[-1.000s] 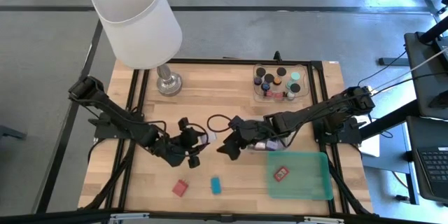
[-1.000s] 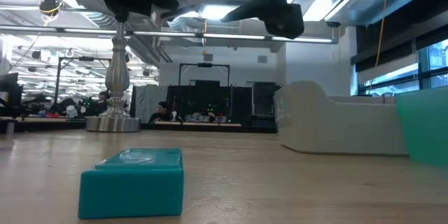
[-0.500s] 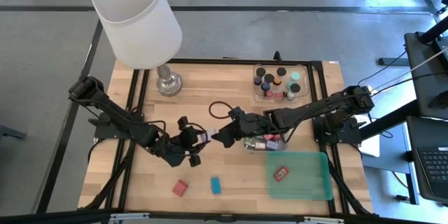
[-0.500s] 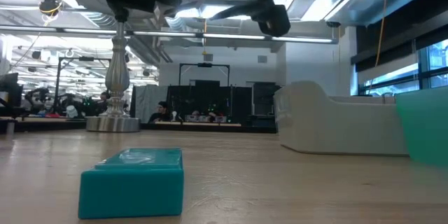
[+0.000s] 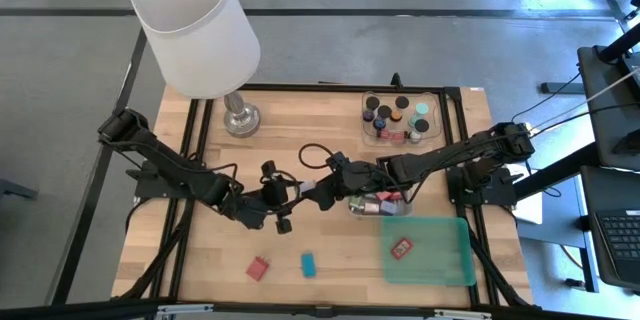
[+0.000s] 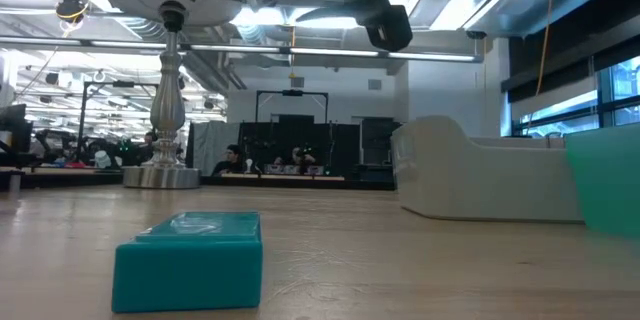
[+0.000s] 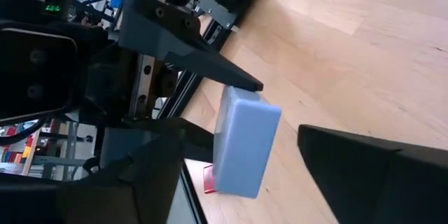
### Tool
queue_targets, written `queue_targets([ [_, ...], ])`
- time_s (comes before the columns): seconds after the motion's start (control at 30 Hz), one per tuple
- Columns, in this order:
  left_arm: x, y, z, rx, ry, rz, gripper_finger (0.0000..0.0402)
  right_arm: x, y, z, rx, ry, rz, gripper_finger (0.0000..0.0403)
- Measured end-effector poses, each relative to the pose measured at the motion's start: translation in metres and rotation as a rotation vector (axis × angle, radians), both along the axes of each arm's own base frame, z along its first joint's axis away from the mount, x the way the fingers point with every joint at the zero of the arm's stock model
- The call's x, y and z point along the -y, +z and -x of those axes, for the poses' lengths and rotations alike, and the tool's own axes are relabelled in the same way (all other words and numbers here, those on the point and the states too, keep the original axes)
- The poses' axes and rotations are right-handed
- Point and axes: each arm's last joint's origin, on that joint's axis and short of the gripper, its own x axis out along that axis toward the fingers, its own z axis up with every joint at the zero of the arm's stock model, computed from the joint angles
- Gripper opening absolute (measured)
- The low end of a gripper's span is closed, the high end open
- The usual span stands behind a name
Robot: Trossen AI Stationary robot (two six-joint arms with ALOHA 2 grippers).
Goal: Pick & Place Office items
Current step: Put the white timer into the green bin
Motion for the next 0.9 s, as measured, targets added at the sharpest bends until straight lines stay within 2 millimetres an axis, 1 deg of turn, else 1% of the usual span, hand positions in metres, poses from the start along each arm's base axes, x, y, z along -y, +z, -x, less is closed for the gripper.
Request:
queue_targets([
  [0.1,-0.002,0.0,-0.001,-0.002,0.0,0.004,0.015,0.0,0.0,0.0,0.0,0.0,0.0,0.0255],
  [0.2,-0.002,0.0,-0.001,-0.003,0.0,0.006,0.015,0.0,0.0,0.0,0.0,0.0,0.0,0.0216],
  [0.43,-0.002,0.0,-0.001,-0.006,-0.007,0.01,0.0151,0.0,0.0,0.0,0.004,0.005,0.008,0.0101],
  [0.53,-0.003,0.0,-0.001,0.002,0.01,0.019,0.0178,0.0,0.001,0.0,0.009,0.008,0.006,0.006],
  [0.7,0.0,-0.001,-0.002,0.031,-0.006,0.157,0.0229,-0.001,-0.001,0.001,-0.01,0.043,0.025,0.006],
  [0.8,0.001,-0.001,-0.002,0.036,-0.026,0.263,0.0244,0.0,-0.001,0.003,-0.033,0.087,0.041,0.006],
  [0.9,0.002,-0.004,-0.001,0.014,-0.047,0.353,0.025,0.001,0.003,0.013,-0.088,0.125,0.068,0.0063],
])
